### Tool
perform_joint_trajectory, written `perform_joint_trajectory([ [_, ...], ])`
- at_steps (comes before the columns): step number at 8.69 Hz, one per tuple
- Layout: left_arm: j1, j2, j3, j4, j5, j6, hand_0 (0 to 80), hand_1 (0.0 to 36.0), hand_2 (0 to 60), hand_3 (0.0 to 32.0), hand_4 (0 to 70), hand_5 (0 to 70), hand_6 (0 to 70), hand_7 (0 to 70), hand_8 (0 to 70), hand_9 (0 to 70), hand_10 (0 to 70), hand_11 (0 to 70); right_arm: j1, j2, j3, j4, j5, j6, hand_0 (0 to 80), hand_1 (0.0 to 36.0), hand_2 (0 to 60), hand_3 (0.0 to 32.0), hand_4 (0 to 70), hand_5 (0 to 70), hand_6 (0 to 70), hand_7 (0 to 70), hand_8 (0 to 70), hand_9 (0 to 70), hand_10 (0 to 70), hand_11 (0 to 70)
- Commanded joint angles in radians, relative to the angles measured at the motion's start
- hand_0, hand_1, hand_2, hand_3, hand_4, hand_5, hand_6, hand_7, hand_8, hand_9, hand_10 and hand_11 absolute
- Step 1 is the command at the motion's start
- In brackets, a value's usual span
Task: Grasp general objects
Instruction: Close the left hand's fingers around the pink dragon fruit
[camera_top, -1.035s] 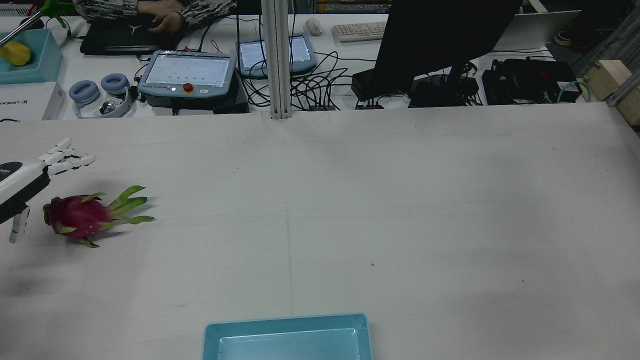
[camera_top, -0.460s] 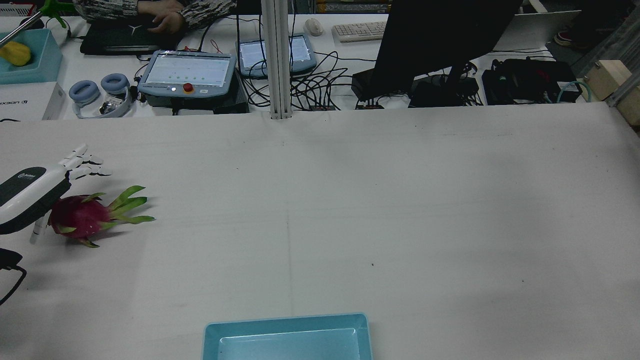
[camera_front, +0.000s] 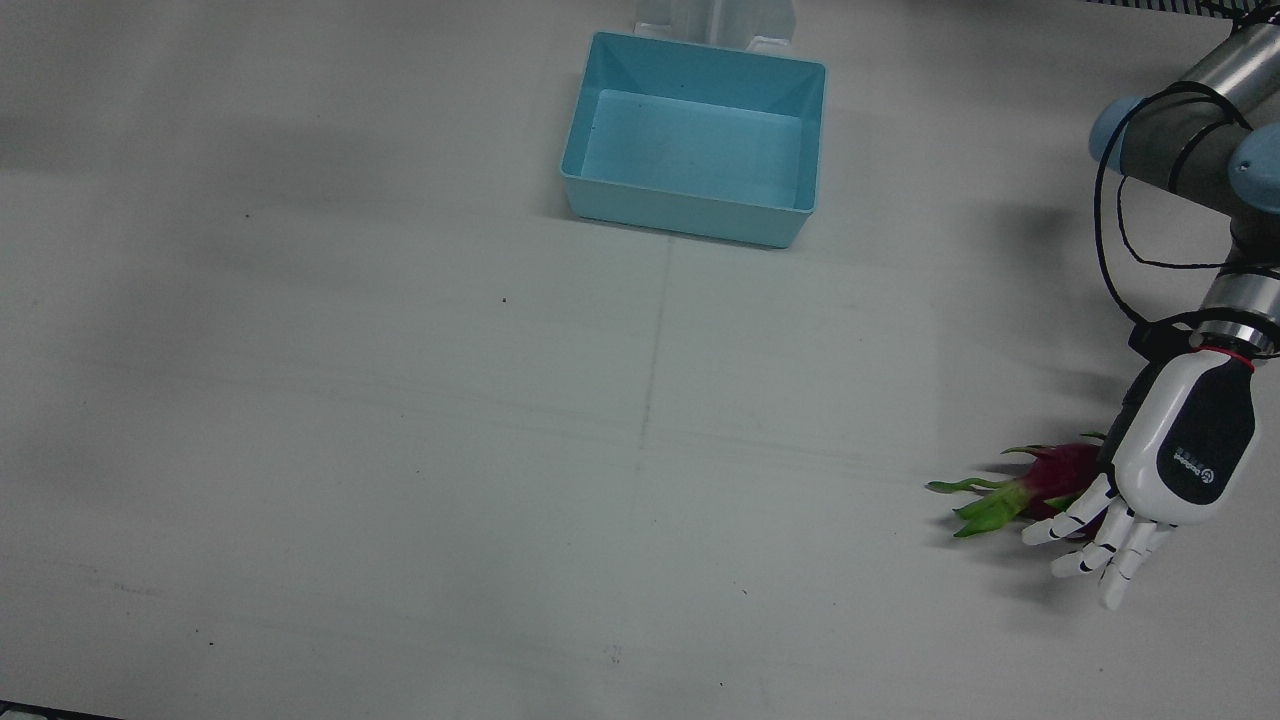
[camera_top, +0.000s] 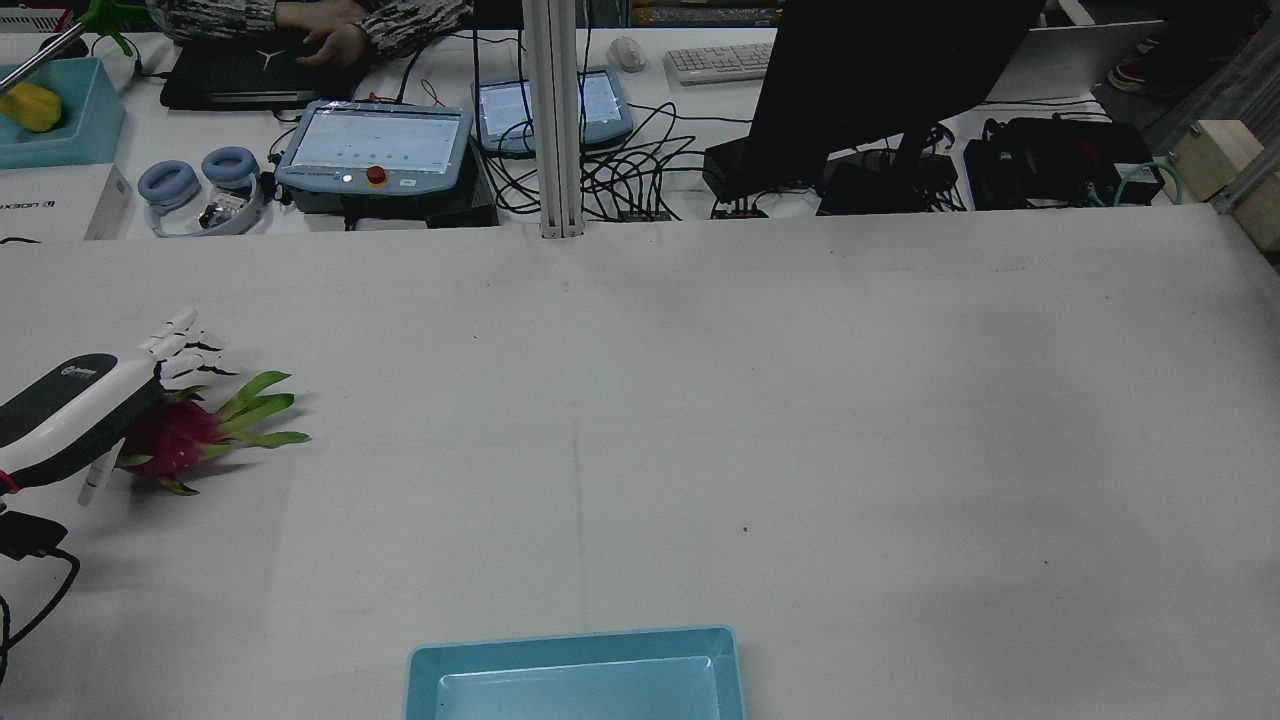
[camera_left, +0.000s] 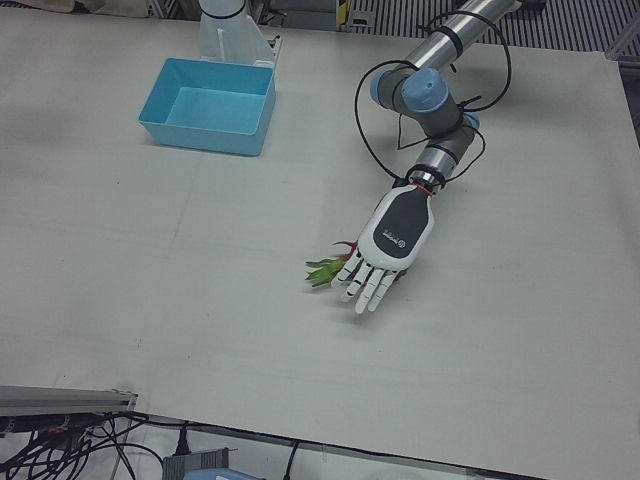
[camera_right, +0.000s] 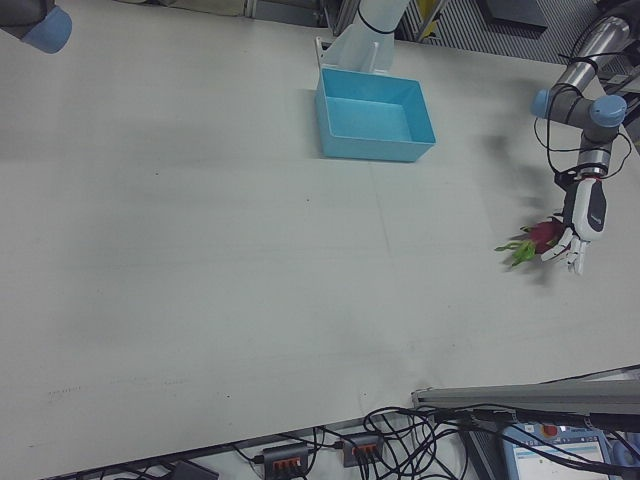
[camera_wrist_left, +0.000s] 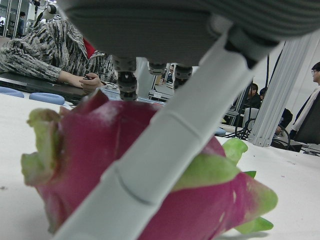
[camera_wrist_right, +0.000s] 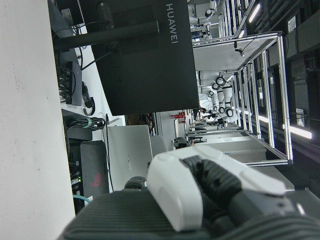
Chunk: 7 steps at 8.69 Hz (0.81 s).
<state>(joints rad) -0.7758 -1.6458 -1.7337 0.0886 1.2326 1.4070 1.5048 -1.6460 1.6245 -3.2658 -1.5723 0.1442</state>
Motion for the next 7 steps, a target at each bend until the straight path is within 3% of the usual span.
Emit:
perform_joint_trajectory([
  [1,0.021,-0.054,0.040,0.042,-0.008,0.007,80.0,36.0,60.0,1.8,0.0,23.9,0.0,33.5,0.0,5.3,0.0,0.0,0.000,0.000,0.000,0.000,0.000,0.000,0.0,0.0,0.0,0.0,0.0,0.0,0.0,0.0,0.0,0.0,0.0,0.0],
  [2,0.021,-0.058,0.040,0.046,-0.008,0.019,80.0,36.0,60.0,1.0,0.0,29.2,0.0,36.1,0.0,5.8,0.0,0.0,0.000,0.000,0.000,0.000,0.002,0.000,0.0,0.0,0.0,0.0,0.0,0.0,0.0,0.0,0.0,0.0,0.0,0.0],
  [3,0.021,-0.058,0.043,0.046,-0.008,0.021,80.0,36.0,60.0,0.0,0.0,41.3,0.0,41.0,0.0,6.8,0.0,0.0,0.000,0.000,0.000,0.000,0.000,0.000,0.0,0.0,0.0,0.0,0.0,0.0,0.0,0.0,0.0,0.0,0.0,0.0],
  [4,0.021,-0.058,0.051,0.046,-0.008,0.021,80.0,36.0,60.0,0.0,0.0,63.7,0.0,47.6,0.0,8.1,0.0,0.0,0.000,0.000,0.000,0.000,0.000,0.000,0.0,0.0,0.0,0.0,0.0,0.0,0.0,0.0,0.0,0.0,0.0,0.0],
  [5,0.023,-0.060,0.060,0.046,-0.010,0.021,80.0,36.0,60.0,0.0,0.0,70.0,0.0,55.7,0.0,9.7,0.0,0.0,0.000,0.000,0.000,0.000,0.000,0.000,0.0,0.0,0.0,0.0,0.0,0.0,0.0,0.0,0.0,0.0,0.0,0.0],
  [6,0.021,-0.069,0.075,0.046,-0.008,0.021,80.0,36.0,60.0,0.0,0.0,70.0,0.0,66.7,0.0,11.9,0.0,0.0,0.000,0.000,0.000,0.000,0.002,0.000,0.0,0.0,0.0,0.0,0.0,0.0,0.0,0.0,0.0,0.0,0.0,0.0],
  [7,0.023,-0.077,0.086,0.046,-0.010,0.021,80.0,36.0,60.0,0.0,0.0,70.0,3.8,70.0,0.0,14.9,0.0,1.0,0.000,0.000,0.000,0.000,0.000,0.000,0.0,0.0,0.0,0.0,0.0,0.0,0.0,0.0,0.0,0.0,0.0,0.0],
])
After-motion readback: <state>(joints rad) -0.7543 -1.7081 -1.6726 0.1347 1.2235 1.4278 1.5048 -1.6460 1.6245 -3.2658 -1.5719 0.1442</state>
